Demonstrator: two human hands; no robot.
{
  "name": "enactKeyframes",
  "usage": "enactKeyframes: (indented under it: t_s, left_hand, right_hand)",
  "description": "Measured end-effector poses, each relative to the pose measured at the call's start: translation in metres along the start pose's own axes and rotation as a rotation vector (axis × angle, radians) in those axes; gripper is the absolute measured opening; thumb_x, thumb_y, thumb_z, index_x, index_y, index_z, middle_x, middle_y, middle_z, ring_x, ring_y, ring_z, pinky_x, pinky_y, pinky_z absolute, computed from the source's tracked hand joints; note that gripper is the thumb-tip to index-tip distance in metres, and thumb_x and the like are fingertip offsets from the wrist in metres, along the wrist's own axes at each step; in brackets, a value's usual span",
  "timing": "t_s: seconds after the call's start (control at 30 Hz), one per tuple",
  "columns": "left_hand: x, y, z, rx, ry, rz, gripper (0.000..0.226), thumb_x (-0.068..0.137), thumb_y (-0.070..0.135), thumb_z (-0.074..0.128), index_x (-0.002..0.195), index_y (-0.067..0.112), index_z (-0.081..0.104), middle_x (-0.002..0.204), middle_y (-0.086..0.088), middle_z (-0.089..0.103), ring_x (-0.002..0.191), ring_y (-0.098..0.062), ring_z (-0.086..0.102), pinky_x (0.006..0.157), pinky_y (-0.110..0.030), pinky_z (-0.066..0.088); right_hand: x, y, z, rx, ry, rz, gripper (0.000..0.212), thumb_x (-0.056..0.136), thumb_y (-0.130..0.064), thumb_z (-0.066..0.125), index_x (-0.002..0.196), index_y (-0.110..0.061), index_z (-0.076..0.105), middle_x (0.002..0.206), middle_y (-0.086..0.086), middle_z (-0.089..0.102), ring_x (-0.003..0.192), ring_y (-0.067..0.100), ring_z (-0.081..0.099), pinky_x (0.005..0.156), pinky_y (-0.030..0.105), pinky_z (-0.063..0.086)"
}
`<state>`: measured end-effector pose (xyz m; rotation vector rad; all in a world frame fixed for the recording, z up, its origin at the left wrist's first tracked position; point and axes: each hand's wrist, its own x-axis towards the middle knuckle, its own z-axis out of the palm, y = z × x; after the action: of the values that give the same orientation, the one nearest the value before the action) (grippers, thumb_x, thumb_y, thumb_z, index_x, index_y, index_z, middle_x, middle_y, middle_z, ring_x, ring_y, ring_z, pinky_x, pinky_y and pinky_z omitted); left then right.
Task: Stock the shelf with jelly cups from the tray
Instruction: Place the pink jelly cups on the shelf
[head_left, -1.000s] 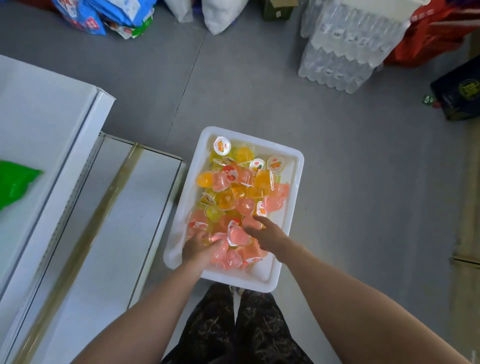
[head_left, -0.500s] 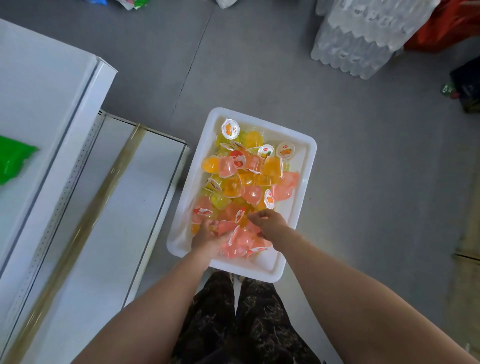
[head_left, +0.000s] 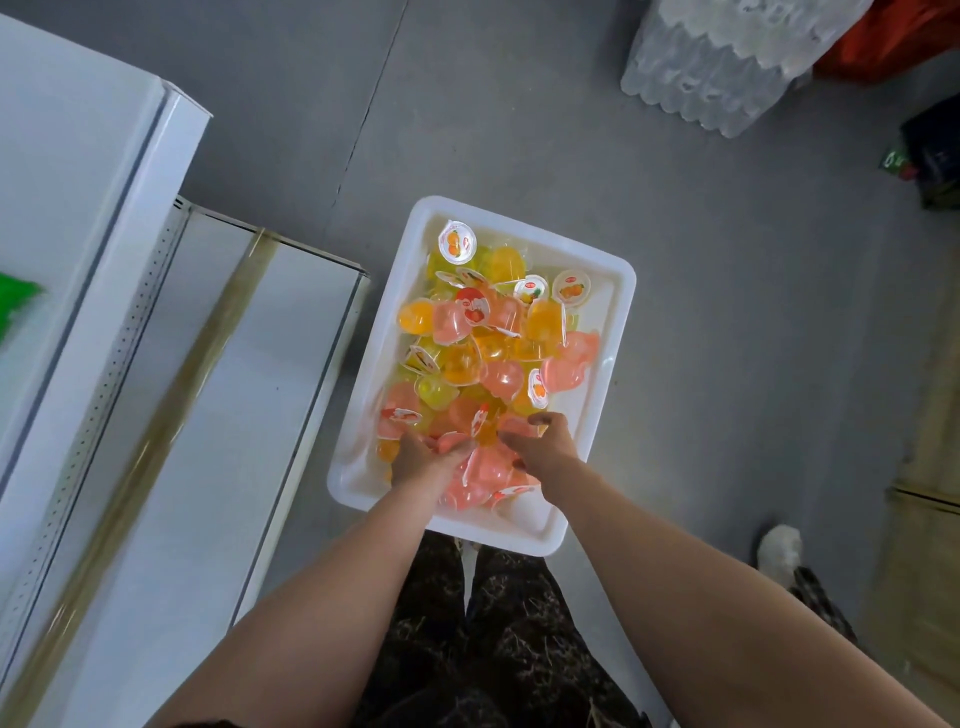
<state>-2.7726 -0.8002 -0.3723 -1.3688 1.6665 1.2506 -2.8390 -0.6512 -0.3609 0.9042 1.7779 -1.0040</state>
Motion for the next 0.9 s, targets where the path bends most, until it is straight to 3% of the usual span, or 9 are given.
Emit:
enactKeyframes:
  t_s: [0.13, 0.27, 0.43, 0.53, 0.6, 0.77, 0.9]
  left_hand:
    - [-0.005, 0.005, 0.005, 0.057, -0.001, -0.029, 0.056, 0.069, 0.051, 0.083, 0.102, 0.015, 0.055, 0.099, -0.002, 0.065, 0.084, -0.022, 0.062, 0.063, -0.031, 0.047]
    - [-0.011, 0.01, 0.004, 0.147, 0.006, -0.034, 0.043, 0.071, 0.055, 0.078, 0.084, 0.023, 0.053, 0.091, 0.002, 0.064, 0.082, -0.021, 0.063, 0.066, -0.031, 0.049]
    - [-0.013, 0.01, -0.006, 0.093, -0.024, -0.019, 0.059, 0.065, 0.058, 0.081, 0.105, 0.021, 0.06, 0.101, 0.001, 0.067, 0.093, -0.023, 0.064, 0.075, -0.035, 0.052]
    - [-0.018, 0.01, -0.011, -0.017, -0.071, 0.01, 0.049, 0.07, 0.046, 0.083, 0.104, 0.022, 0.059, 0.097, 0.002, 0.066, 0.085, -0.018, 0.065, 0.077, -0.034, 0.054]
    - [-0.024, 0.011, -0.013, -0.118, -0.126, 0.06, 0.043, 0.073, 0.039, 0.084, 0.104, 0.025, 0.057, 0.093, 0.005, 0.062, 0.079, -0.013, 0.062, 0.073, -0.032, 0.054]
    - [-0.045, 0.013, -0.023, -0.279, -0.219, 0.085, 0.04, 0.073, 0.037, 0.082, 0.106, 0.034, 0.06, 0.11, 0.003, 0.06, 0.096, -0.022, 0.063, 0.088, -0.044, 0.056]
    - [-0.069, 0.022, -0.038, -0.438, -0.287, 0.093, 0.05, 0.067, 0.03, 0.084, 0.11, 0.025, 0.06, 0.114, -0.004, 0.063, 0.098, -0.023, 0.062, 0.077, -0.036, 0.054]
  right_hand:
    - [-0.003, 0.001, -0.008, 0.082, -0.035, 0.013, 0.051, 0.083, -0.024, 0.077, 0.119, -0.025, 0.042, 0.097, 0.003, 0.056, 0.078, 0.021, 0.063, 0.084, 0.04, 0.059]
    - [-0.002, 0.004, -0.011, 0.092, -0.067, -0.001, 0.053, 0.084, -0.022, 0.076, 0.129, -0.012, 0.05, 0.102, 0.007, 0.061, 0.082, 0.021, 0.063, 0.082, 0.037, 0.058]
    - [-0.01, 0.004, -0.015, 0.19, -0.155, -0.002, 0.047, 0.082, -0.011, 0.077, 0.122, -0.012, 0.053, 0.106, 0.015, 0.065, 0.072, 0.022, 0.067, 0.064, 0.031, 0.058]
    - [-0.015, 0.005, -0.017, 0.262, -0.177, 0.001, 0.047, 0.08, -0.005, 0.077, 0.12, -0.013, 0.054, 0.115, 0.024, 0.063, 0.082, 0.03, 0.061, 0.087, 0.048, 0.058]
    - [-0.023, 0.005, -0.02, 0.297, -0.191, -0.002, 0.046, 0.081, -0.003, 0.076, 0.12, -0.013, 0.054, 0.117, 0.026, 0.06, 0.085, 0.032, 0.058, 0.092, 0.05, 0.055]
    - [-0.056, 0.003, -0.028, 0.371, -0.253, -0.049, 0.046, 0.085, -0.003, 0.072, 0.127, -0.002, 0.053, 0.102, 0.019, 0.061, 0.078, 0.024, 0.06, 0.071, 0.035, 0.053]
    - [-0.081, -0.001, -0.033, 0.423, -0.287, -0.117, 0.04, 0.088, -0.008, 0.069, 0.124, 0.003, 0.055, 0.09, 0.012, 0.06, 0.07, 0.017, 0.056, 0.064, 0.028, 0.051]
